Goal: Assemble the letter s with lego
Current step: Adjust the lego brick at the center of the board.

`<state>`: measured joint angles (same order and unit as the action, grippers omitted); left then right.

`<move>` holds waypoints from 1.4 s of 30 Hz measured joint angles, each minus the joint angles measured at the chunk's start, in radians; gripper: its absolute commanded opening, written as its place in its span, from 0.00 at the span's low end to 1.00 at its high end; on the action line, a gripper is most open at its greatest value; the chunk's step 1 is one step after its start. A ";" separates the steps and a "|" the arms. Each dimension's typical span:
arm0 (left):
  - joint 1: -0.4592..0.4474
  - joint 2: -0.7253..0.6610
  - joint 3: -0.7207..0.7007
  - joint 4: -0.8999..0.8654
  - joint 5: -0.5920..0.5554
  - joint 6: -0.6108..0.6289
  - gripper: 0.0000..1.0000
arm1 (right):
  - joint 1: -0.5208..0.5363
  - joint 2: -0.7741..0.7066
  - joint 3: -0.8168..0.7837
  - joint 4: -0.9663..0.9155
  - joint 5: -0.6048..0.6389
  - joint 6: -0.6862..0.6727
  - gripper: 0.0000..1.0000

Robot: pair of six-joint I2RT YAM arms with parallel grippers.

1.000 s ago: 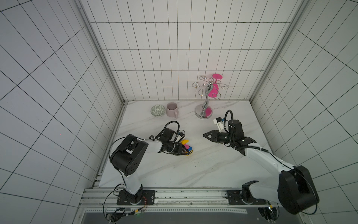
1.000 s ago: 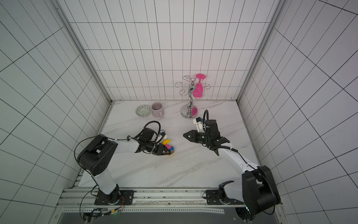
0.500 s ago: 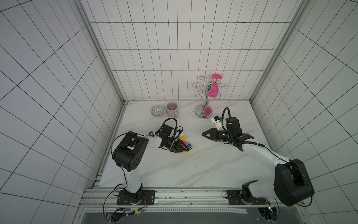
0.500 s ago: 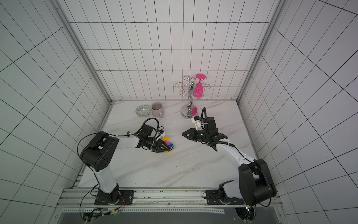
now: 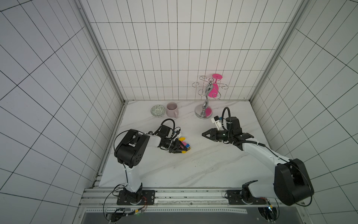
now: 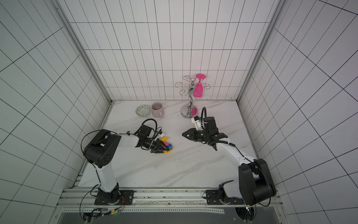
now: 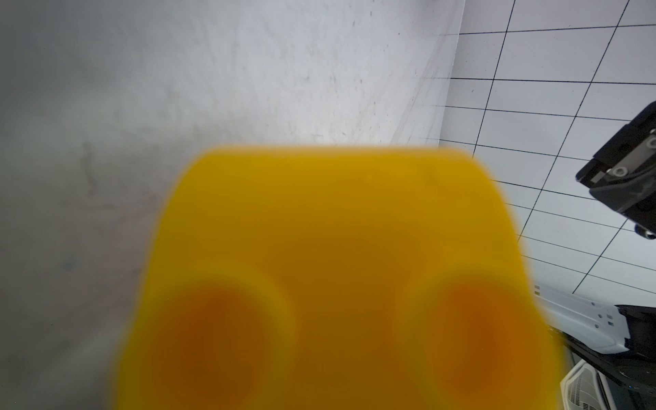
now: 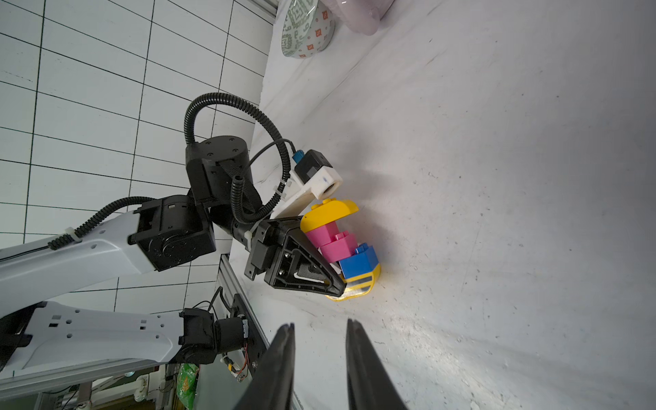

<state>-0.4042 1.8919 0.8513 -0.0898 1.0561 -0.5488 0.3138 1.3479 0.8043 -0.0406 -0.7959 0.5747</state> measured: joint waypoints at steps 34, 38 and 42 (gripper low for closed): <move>0.059 0.090 0.134 -0.161 0.066 -0.047 0.42 | 0.000 0.022 0.027 -0.025 -0.008 -0.019 0.28; 0.061 0.090 0.134 -0.160 0.066 -0.050 0.43 | 0.000 0.026 0.027 -0.027 -0.008 -0.020 0.28; 0.063 0.090 0.134 -0.159 0.067 -0.053 0.43 | 0.000 0.026 0.028 -0.028 -0.008 -0.023 0.28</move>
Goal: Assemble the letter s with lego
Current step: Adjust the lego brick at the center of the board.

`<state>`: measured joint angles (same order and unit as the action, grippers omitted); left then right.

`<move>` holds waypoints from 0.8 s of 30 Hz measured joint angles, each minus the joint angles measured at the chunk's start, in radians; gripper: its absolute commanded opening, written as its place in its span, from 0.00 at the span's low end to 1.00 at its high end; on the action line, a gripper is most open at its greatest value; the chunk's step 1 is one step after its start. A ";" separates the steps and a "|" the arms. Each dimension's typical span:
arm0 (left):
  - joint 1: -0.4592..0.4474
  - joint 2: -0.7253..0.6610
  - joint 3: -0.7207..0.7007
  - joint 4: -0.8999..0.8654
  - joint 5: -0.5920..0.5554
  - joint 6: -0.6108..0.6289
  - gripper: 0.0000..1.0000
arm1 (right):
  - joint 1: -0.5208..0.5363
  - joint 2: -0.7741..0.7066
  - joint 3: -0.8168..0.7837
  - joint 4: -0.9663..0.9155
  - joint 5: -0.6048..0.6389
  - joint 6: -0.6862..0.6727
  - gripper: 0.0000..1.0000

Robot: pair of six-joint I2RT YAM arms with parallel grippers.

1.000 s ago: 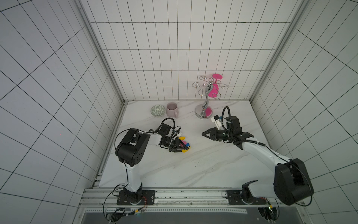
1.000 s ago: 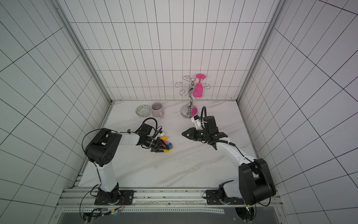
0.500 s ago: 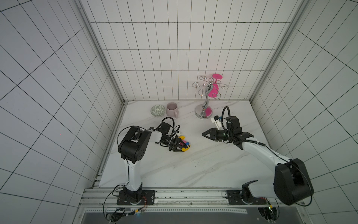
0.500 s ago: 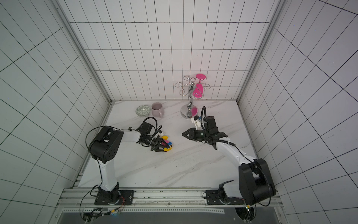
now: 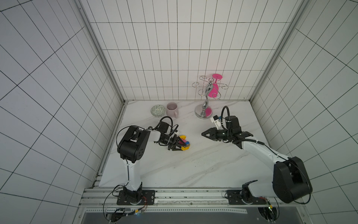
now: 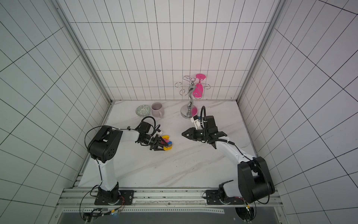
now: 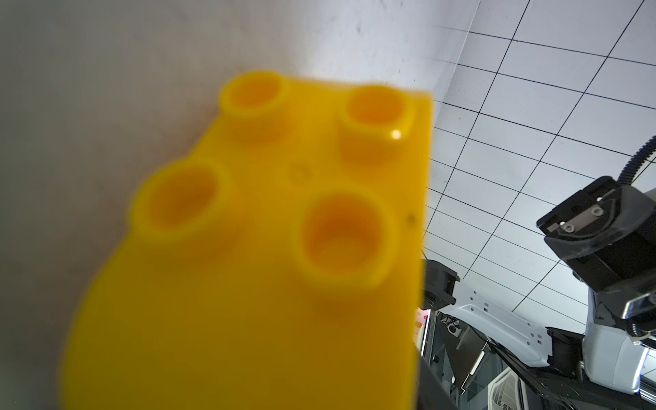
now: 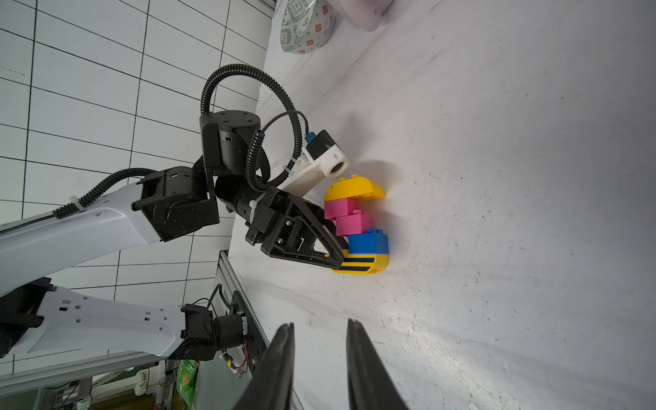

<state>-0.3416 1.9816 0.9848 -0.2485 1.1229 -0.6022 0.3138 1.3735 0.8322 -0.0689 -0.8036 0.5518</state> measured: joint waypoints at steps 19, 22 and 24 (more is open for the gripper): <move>0.087 -0.086 -0.026 -0.133 -0.070 0.090 0.61 | -0.006 0.000 0.001 -0.007 0.011 -0.019 0.47; 0.101 -0.114 -0.032 -0.178 -0.102 0.115 0.69 | -0.021 0.000 0.002 -0.013 0.023 -0.019 0.49; 0.108 -0.134 -0.035 -0.207 -0.121 0.134 0.69 | -0.033 0.000 0.002 -0.022 0.031 -0.020 0.50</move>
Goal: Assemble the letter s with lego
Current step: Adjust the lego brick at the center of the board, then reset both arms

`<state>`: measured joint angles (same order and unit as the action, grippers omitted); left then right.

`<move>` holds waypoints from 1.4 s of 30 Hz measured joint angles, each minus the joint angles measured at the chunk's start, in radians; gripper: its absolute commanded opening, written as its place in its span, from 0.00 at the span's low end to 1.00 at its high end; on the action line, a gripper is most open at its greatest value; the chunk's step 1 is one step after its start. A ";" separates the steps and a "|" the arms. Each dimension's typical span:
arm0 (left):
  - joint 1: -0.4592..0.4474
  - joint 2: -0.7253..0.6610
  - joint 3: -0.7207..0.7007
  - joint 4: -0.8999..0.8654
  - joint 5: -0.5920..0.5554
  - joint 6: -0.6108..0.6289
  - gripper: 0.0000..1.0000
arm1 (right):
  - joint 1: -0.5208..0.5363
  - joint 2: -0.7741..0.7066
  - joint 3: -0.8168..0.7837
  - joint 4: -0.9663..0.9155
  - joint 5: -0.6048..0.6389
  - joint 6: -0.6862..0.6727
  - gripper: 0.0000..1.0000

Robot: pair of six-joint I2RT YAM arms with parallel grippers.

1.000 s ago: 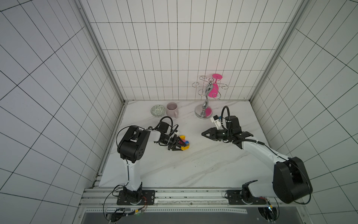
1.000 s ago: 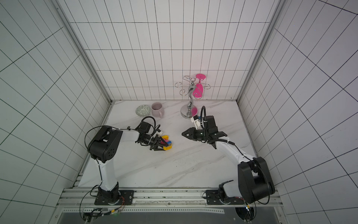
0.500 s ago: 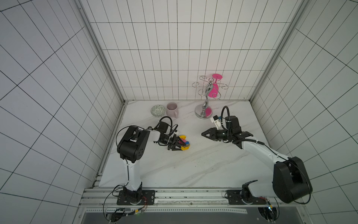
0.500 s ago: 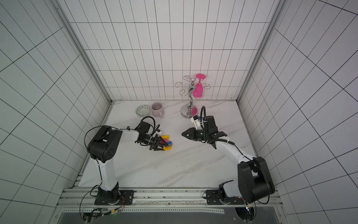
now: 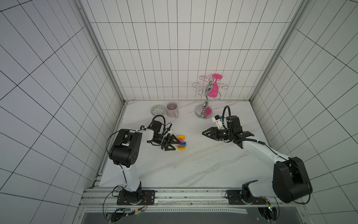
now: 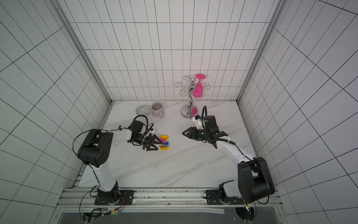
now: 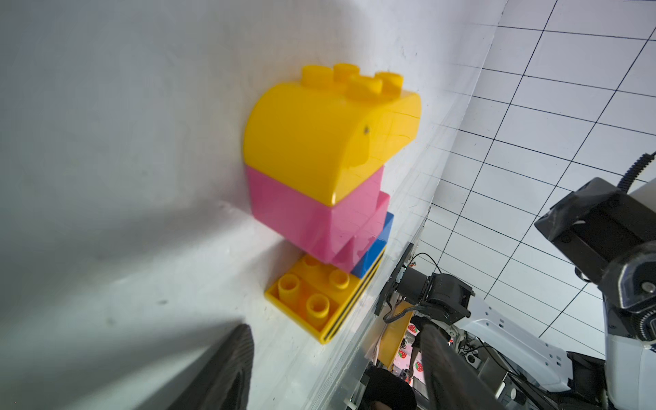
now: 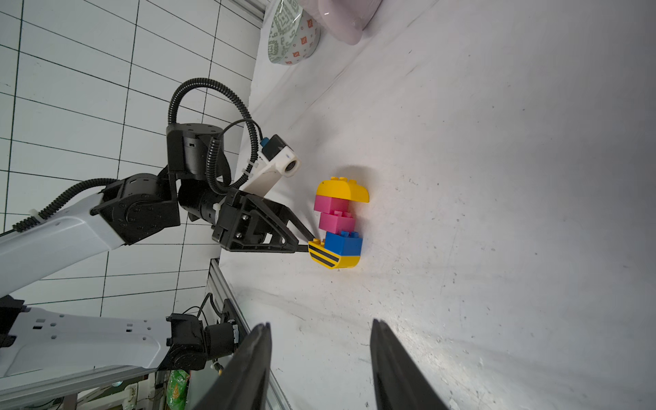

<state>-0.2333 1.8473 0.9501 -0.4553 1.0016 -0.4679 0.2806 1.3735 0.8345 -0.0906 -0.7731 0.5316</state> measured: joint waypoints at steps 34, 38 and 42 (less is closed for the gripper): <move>0.275 -0.552 -0.607 0.977 -0.956 0.291 0.82 | -0.372 0.174 -0.449 0.860 0.547 -0.491 0.65; 0.277 -0.458 -0.612 1.097 -0.926 0.349 0.82 | -0.370 0.174 -0.446 0.893 0.549 -0.503 0.76; 0.280 -0.309 -0.609 1.295 -0.895 0.383 0.84 | -0.358 0.174 -0.443 0.896 0.564 -0.512 0.90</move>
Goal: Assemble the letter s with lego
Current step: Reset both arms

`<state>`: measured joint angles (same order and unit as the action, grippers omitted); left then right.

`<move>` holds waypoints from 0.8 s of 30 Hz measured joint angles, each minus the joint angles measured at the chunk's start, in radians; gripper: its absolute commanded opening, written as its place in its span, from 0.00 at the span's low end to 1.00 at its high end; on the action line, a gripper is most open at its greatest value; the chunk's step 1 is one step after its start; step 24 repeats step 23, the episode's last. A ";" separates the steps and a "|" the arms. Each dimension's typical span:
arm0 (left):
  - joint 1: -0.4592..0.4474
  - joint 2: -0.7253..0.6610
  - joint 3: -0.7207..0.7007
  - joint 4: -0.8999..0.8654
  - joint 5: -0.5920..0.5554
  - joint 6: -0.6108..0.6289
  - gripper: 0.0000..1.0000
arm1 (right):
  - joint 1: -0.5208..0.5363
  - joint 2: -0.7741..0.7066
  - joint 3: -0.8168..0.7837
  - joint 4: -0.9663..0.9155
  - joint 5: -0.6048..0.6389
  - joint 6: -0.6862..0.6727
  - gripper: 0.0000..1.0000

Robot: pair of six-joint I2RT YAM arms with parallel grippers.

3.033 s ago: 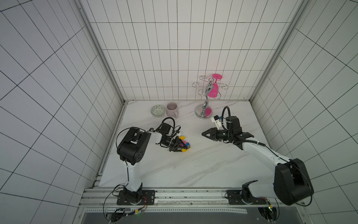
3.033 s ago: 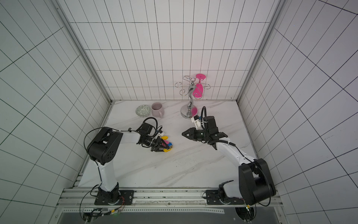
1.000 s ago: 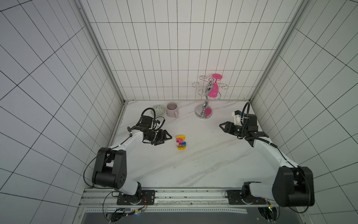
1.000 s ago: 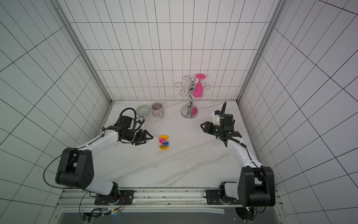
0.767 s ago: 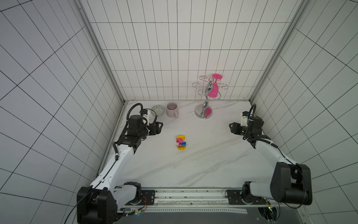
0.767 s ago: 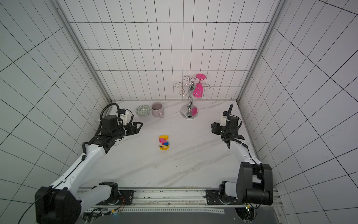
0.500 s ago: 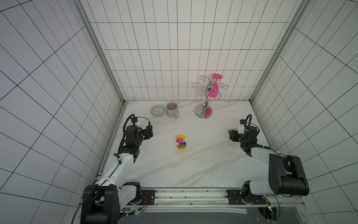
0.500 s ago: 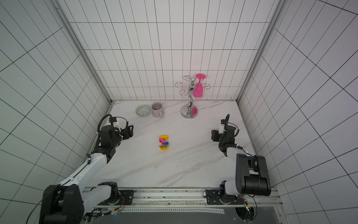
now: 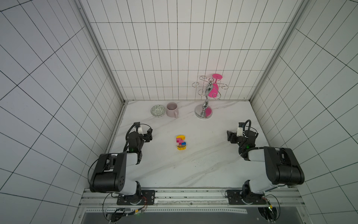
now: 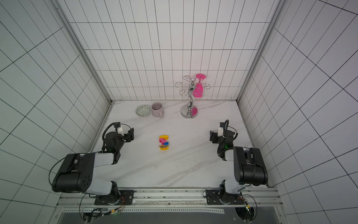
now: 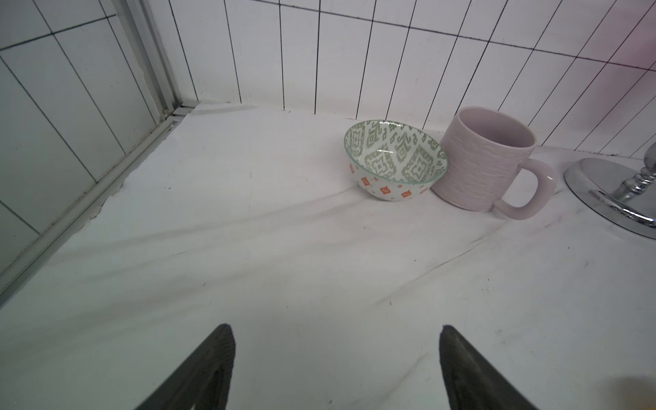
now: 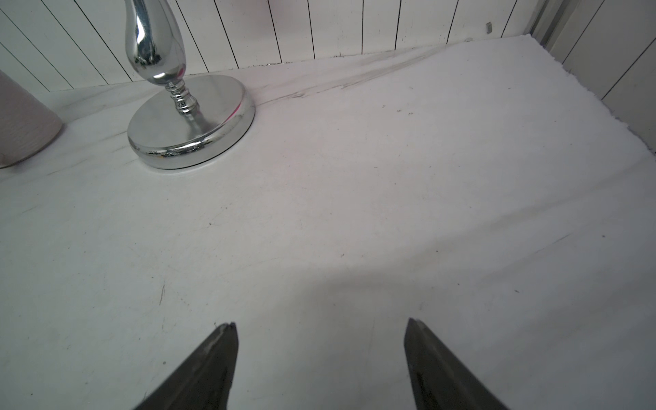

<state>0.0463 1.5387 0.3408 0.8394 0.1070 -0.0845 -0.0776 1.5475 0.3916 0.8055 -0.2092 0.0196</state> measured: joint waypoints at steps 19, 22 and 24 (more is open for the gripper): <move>0.003 0.042 0.085 -0.035 -0.118 -0.016 0.98 | 0.008 0.000 0.008 -0.001 0.019 -0.007 0.99; 0.003 0.041 0.087 -0.058 -0.121 -0.016 0.98 | 0.008 0.000 0.015 0.000 0.021 -0.007 0.99; 0.003 0.041 0.087 -0.059 -0.122 -0.016 0.98 | 0.008 0.000 0.015 0.000 0.021 -0.007 0.99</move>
